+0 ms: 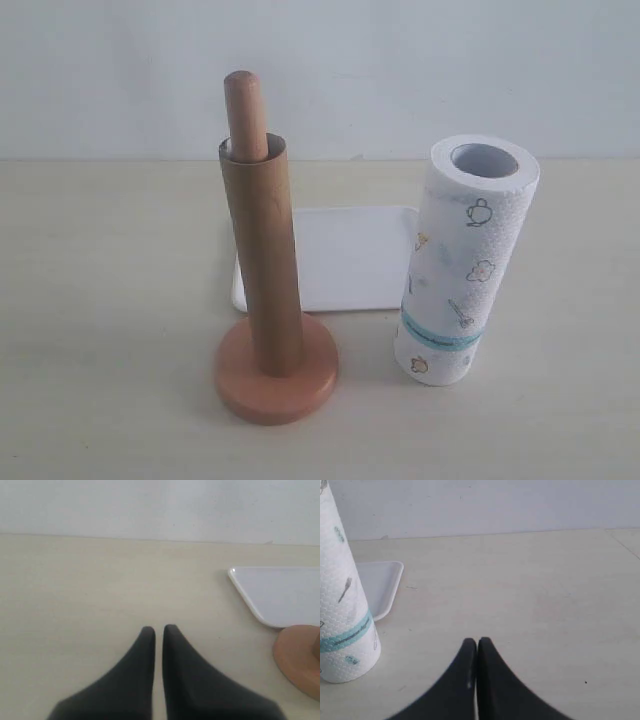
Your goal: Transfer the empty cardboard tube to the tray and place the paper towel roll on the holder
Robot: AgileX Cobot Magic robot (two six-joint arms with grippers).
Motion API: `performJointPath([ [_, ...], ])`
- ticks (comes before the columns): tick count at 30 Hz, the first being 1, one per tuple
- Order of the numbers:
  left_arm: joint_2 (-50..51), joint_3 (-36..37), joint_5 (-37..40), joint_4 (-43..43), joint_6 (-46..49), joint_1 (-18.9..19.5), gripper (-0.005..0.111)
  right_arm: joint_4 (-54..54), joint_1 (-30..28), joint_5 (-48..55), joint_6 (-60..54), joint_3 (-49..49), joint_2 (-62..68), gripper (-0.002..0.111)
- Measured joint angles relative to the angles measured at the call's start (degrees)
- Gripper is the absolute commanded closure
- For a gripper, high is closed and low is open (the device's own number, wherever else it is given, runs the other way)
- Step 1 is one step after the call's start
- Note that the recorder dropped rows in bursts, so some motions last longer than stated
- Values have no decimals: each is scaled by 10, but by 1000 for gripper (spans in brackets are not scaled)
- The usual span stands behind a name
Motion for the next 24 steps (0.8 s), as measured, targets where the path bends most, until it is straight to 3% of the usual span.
performJointPath([
  [13,0,0,-28,0,0,0,102,0,0,0,0,0,0,108],
  [16,0,0,-91,0,0,0,102,0,0,0,0,0,0,108],
  [24,0,0,-349,0,0,0,102,0,0,0,0,0,0,108],
])
